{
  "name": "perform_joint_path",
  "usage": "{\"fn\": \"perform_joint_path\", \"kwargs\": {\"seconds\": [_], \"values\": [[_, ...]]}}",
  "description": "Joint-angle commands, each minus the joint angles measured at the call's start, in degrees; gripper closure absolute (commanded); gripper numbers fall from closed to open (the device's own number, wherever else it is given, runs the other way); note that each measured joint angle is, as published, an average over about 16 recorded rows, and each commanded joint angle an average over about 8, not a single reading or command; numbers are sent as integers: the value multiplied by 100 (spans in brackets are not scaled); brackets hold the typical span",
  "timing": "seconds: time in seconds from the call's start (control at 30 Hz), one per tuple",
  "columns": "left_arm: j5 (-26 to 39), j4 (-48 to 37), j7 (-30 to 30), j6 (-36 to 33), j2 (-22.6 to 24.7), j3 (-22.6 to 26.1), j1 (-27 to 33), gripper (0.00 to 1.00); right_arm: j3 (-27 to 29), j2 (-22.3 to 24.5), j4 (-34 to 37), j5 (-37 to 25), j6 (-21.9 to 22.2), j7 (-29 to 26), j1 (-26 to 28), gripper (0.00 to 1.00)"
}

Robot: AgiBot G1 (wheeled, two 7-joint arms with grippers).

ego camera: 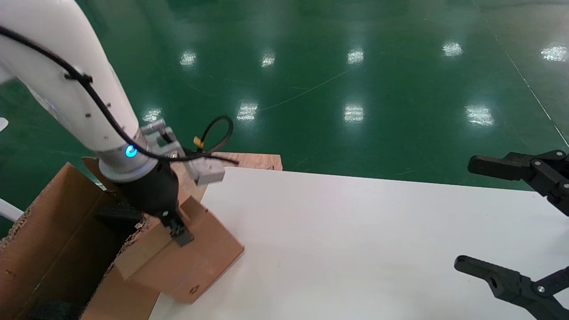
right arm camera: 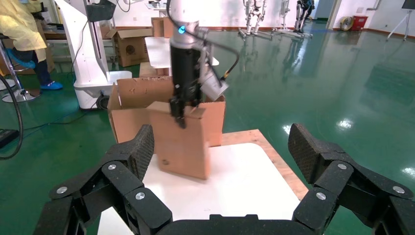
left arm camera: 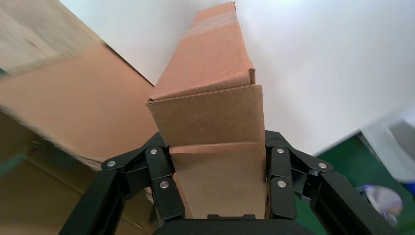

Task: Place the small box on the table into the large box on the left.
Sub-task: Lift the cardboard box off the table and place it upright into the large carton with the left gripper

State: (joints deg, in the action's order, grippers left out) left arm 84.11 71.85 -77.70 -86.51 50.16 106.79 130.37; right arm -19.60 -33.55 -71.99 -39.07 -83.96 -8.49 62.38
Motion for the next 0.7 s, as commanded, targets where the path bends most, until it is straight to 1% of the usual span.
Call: {"fn": "perform_joint_path", "kwargs": {"seconds": [0.03,0.17,0.37,0.7], "values": [[29,-65,-7,53,36,-42,84,100,0,0,0,0,0,0,0,0],[94,-415,138,182,57,-216,414,100,0,0,0,0,0,0,0,0],[259,-1039,506,285,35,-393,895,100,-1,0,0,0,0,0,0,0],[997,-1930,1052,246,-42,-304,1598,100,-1,0,0,1,0,1,0,0]]}}
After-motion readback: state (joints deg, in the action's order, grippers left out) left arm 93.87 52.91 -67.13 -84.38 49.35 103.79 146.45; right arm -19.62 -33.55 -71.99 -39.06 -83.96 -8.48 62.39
